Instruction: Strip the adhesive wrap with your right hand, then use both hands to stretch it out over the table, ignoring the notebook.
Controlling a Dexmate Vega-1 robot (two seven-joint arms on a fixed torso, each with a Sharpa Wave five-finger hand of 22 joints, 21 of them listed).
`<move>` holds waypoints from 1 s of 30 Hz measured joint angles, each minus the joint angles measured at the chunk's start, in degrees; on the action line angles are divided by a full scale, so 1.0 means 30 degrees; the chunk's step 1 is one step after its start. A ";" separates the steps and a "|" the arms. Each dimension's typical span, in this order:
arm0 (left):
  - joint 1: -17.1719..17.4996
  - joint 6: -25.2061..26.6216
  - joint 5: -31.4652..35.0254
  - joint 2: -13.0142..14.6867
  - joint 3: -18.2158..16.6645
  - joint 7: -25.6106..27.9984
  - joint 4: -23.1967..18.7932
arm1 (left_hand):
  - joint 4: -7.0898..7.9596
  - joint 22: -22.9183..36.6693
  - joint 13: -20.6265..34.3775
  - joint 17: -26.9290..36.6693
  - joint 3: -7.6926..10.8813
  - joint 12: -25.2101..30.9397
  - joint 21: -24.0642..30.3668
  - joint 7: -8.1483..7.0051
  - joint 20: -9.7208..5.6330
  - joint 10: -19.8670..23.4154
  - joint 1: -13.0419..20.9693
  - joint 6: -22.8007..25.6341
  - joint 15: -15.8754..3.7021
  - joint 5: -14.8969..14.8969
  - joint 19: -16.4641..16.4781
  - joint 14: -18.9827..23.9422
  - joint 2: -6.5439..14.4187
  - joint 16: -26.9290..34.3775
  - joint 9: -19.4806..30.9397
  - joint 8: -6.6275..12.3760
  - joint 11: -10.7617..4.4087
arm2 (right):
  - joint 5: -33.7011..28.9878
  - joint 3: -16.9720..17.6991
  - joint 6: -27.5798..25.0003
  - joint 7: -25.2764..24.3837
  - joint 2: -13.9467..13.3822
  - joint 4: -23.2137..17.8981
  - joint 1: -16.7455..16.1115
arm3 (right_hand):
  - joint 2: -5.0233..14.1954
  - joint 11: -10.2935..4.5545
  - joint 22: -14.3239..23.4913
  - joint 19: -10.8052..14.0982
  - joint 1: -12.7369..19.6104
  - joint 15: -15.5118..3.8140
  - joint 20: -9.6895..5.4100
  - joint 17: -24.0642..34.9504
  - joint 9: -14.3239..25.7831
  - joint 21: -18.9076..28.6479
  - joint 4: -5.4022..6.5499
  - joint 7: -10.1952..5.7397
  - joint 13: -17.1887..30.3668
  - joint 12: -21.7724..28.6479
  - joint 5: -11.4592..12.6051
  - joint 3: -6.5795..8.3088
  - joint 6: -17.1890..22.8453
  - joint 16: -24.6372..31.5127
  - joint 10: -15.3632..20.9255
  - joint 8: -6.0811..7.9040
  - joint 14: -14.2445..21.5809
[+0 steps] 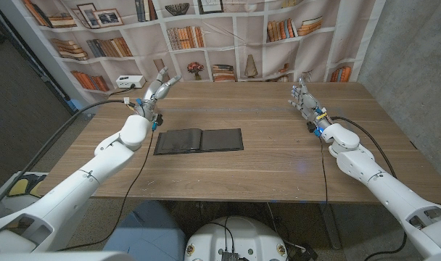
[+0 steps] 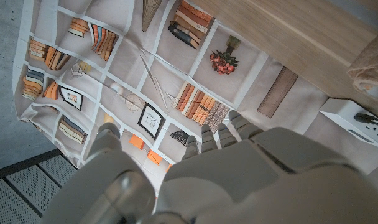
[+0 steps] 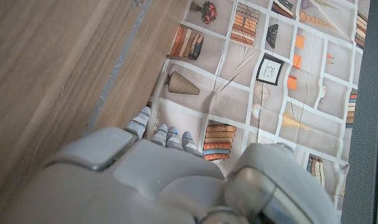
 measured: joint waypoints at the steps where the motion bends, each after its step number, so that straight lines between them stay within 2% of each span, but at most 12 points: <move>1: 0.0001 0.0180 0.0224 0.0065 -0.0010 0.0027 -0.0062 | 0.0000 -0.0001 0.0000 0.0000 0.0000 0.0000 0.0001 0.0049 0.0064 0.0073 0.0075 0.0049 0.0000 0.0000 0.0064 -0.0001 0.0075 0.0000 0.0000 0.0000 -0.0074 | -0.0005 0.0000 0.0001 -0.0026 0.0005 0.0000 0.0003 | 0.0000 0.0000 0.0000 0.0000 0.0000 0.0000 0.0000 0.0000 0.0000 0.0000 0.0000 0.0000 0.0000 0.0000 0.0000 0.0000 0.0000 0.0000 0.0000 0.0000 0.0000; 18: 0.0049 0.0873 0.0910 0.0771 -0.0212 0.0013 -0.0686 | -0.0059 0.0000 -0.0001 0.0002 0.0060 0.0033 0.0000 -0.0001 0.0094 0.0106 0.0326 0.0411 0.0001 0.0000 0.0094 -0.0001 -0.0026 0.0000 -0.0001 0.0137 -0.0099 | -0.0129 -0.0024 0.0039 -0.0164 0.0119 0.0011 0.0132 | 0.0078 0.0001 0.0000 0.0000 0.0078 0.0000 0.0001 0.0001 0.0001 0.0000 0.0001 -0.0003 0.0001 -0.0001 0.0001 -0.0001 -0.0003 0.0000 -0.0001 0.0000 0.0000; 26: 0.0032 0.1125 0.1196 0.1018 -0.0246 -0.0084 -0.0877 | -0.0080 0.0000 0.0000 0.0003 0.0081 0.0145 0.0000 -0.0073 0.0085 0.0621 0.0501 0.0338 0.0001 0.0000 0.0087 -0.0002 0.0001 0.0000 0.0000 0.0133 -0.0146 | -0.0124 -0.0032 0.0040 -0.0200 0.0176 0.0050 0.0175 | 0.0078 0.0103 0.0000 -0.0001 0.0077 0.0000 0.0001 0.0001 0.0001 0.0000 0.0002 0.0060 0.0001 -0.0001 0.0000 -0.0002 0.0143 -0.0001 0.0101 0.0000 0.0000; 30: -0.0083 0.1213 0.1358 0.1074 -0.0247 -0.0162 -0.0924 | -0.0080 0.0000 0.0000 0.0004 0.0081 0.0144 0.0000 0.0034 -0.0222 0.0618 0.0653 0.0444 -0.0074 0.0000 0.0056 -0.0077 -0.0001 0.0000 0.0000 0.0221 -0.0143 | -0.0071 -0.0032 0.0054 -0.0211 0.0202 0.0087 0.0179 | 0.0078 0.0026 0.0000 0.0000 0.0077 0.0000 0.0001 0.0046 0.0001 0.0000 0.0002 0.0001 0.0002 0.0067 0.0001 -0.0002 0.0204 -0.0001 0.0178 0.0000 0.0000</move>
